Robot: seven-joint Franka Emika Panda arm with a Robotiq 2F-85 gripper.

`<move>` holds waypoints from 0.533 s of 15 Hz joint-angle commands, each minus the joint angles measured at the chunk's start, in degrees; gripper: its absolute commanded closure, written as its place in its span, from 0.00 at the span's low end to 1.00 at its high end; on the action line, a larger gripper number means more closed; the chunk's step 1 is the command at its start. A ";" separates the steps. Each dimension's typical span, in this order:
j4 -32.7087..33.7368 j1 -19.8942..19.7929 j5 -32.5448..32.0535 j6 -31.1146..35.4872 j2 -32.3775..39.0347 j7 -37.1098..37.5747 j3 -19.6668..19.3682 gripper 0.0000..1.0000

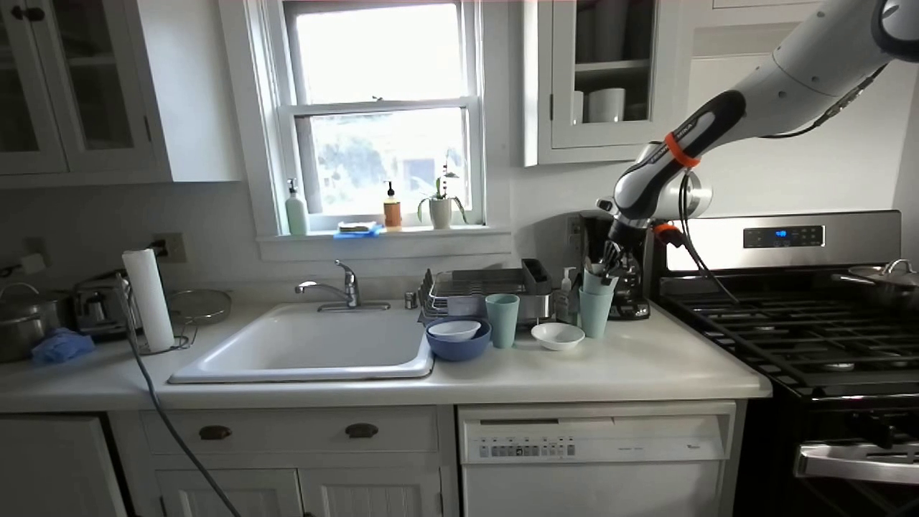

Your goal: Pick up cup a light blue cup on the right and stack it into the light blue cup in the middle

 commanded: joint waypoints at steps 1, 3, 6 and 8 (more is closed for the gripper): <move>1.77 -1.28 -2.76 -0.02 1.57 1.88 1.35 0.97; 1.82 -1.36 -3.49 -0.11 1.59 2.30 1.48 0.93; 2.07 -1.60 -3.55 -0.31 1.29 2.38 1.95 0.67; 2.25 -1.87 -3.16 -0.31 0.91 2.10 2.40 0.54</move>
